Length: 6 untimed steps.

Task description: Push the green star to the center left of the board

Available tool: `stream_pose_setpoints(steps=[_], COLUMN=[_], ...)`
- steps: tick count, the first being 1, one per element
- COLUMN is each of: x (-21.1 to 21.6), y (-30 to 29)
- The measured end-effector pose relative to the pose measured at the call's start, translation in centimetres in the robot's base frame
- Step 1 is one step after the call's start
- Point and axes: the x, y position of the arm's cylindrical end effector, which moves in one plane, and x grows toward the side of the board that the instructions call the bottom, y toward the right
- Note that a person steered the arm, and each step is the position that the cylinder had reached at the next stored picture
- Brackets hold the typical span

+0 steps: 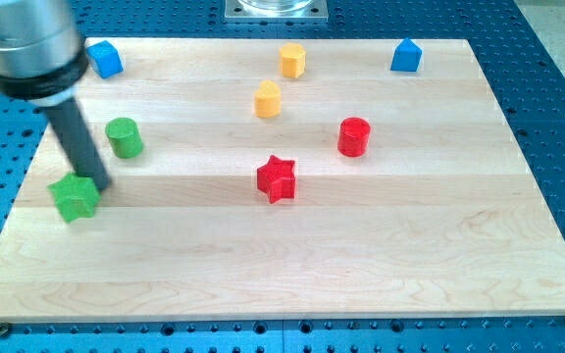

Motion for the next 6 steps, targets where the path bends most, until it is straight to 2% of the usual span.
stream_pose_setpoints(steps=[1, 2, 3, 4, 5, 6], x=[-3.6, -5.2, -2.6, 5.6, 8.7, 5.8], y=[1.0, 5.8, 15.1, 10.6, 3.3, -2.3])
